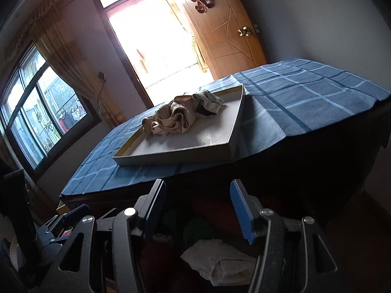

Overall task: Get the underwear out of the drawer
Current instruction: 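Move both grippers back down toward the open drawer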

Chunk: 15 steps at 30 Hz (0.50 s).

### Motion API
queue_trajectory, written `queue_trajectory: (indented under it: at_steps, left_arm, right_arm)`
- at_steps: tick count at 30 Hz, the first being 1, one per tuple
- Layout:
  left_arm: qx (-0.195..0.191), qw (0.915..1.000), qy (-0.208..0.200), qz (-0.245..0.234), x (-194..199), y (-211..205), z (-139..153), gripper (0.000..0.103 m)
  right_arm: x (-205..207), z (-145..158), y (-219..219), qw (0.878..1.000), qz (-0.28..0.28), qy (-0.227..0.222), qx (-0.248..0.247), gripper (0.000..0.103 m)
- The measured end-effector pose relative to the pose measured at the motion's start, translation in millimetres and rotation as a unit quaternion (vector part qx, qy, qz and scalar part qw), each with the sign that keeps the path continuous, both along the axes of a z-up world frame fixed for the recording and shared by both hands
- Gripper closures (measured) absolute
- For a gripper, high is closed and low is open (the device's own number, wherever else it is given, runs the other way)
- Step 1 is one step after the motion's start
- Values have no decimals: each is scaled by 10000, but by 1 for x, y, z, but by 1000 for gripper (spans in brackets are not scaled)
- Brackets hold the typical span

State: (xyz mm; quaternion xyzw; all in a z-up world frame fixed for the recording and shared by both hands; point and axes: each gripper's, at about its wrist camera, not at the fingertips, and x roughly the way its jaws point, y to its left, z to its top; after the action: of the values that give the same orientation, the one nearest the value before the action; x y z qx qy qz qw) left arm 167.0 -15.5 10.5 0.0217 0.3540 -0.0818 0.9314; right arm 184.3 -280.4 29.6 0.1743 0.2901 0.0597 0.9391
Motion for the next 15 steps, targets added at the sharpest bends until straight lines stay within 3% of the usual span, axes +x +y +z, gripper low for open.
queue_trajectory:
  at_steps: [15]
  left_arm:
    - [-57, 9994, 187, 296, -26, 49, -24, 11]
  right_arm:
    - [-30, -13, 7, 9985, 276, -62, -478, 45]
